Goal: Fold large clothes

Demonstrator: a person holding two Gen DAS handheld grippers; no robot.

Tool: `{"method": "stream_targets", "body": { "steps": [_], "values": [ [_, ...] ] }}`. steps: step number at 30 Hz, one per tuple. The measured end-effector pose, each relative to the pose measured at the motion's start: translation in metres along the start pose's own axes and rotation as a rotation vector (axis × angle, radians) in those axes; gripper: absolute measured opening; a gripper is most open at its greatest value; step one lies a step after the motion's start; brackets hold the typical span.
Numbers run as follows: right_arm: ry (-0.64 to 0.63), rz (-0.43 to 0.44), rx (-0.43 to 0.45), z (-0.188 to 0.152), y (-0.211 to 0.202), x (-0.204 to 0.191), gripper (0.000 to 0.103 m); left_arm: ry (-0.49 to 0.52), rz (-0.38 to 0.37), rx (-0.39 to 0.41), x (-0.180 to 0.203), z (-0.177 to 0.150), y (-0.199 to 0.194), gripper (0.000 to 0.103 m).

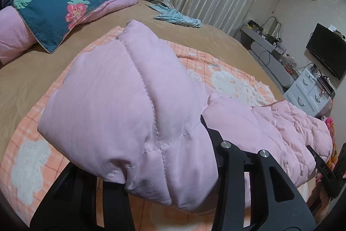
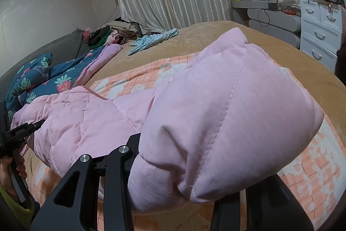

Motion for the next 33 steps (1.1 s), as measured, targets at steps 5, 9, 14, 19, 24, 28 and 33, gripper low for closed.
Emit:
{"method": "stream_targets", "body": {
  "steps": [5, 9, 14, 19, 24, 28, 33],
  "values": [
    [-0.003, -0.002, -0.001, -0.005, -0.005, -0.001, 0.035, 0.001, 0.001, -0.004, -0.004, -0.007, -0.004, 0.034],
    [-0.004, -0.002, -0.001, -0.005, -0.006, 0.0, 0.035, 0.006, 0.004, -0.007, -0.007, -0.012, -0.008, 0.034],
    [-0.009, -0.005, -0.001, -0.01, -0.012, 0.0, 0.035, 0.014, 0.007, -0.008, -0.007, -0.017, -0.012, 0.034],
    [-0.009, -0.007, 0.001, -0.013, -0.016, 0.0, 0.035, 0.024, 0.008, -0.011, -0.008, -0.023, -0.015, 0.034],
    [-0.015, -0.017, 0.009, -0.021, -0.022, 0.0, 0.036, 0.025, 0.01, -0.013, -0.012, -0.031, -0.016, 0.034],
    [-0.022, -0.02, 0.013, -0.027, -0.029, 0.001, 0.036, 0.03, 0.01, -0.013, -0.017, -0.035, -0.018, 0.034],
    [-0.017, -0.023, 0.009, -0.033, -0.031, 0.005, 0.036, 0.047, 0.014, -0.017, -0.017, -0.04, -0.02, 0.034]
  ]
}}
Point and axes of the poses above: each gripper's, at about its wrist camera, not at the fingertips, and y roughly the way its jaws point, x to its right, z to its top, the point moved 5 cm from there along y, roughly the way its jaws point, and after that the axes turned 1 degree about x, right-handed, at the moved point
